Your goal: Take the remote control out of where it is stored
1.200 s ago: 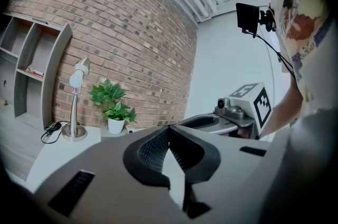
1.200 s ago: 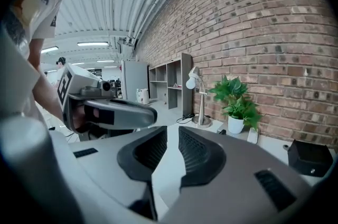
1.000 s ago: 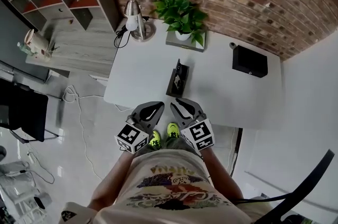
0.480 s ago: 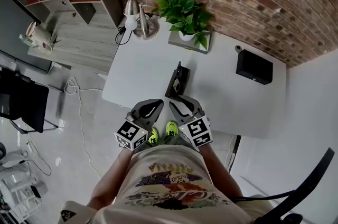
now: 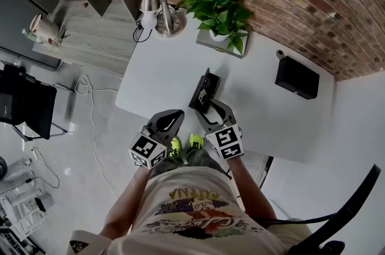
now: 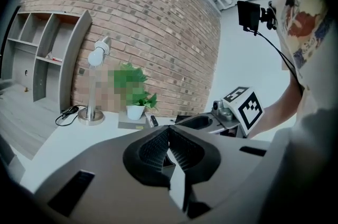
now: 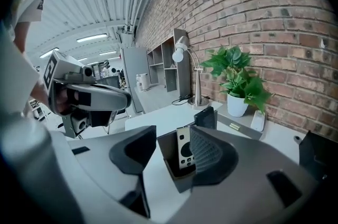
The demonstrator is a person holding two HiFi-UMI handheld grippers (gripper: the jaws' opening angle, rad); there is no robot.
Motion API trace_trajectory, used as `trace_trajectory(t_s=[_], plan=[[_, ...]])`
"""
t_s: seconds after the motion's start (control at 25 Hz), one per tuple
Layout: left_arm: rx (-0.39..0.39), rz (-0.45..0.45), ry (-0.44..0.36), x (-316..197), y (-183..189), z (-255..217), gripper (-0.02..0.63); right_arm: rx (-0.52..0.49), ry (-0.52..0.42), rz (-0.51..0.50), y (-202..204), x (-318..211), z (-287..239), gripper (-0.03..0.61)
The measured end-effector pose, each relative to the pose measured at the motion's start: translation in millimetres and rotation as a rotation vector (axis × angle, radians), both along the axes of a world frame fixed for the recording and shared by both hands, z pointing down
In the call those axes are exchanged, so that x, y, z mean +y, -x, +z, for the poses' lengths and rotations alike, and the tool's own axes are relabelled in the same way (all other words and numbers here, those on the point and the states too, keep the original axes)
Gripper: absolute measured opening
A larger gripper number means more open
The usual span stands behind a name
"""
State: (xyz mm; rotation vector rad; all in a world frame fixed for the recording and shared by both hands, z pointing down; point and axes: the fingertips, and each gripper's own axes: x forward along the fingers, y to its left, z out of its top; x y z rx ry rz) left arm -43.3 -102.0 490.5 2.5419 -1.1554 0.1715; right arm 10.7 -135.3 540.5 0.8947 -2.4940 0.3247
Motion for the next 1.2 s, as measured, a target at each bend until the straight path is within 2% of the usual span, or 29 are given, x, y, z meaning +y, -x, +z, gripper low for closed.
trace_trajectory(t_s=[0.44, 1.2], plan=[[0.01, -0.029, 0.026, -8, 1, 16, 0.003, 0.047, 0.056, -0.056, 5, -12, 20, 0.23], [0.011, -0.098, 0.04, -16, 14, 27, 0.003, 0.088, 0.091, -0.129, 4, -31, 41, 0.23]])
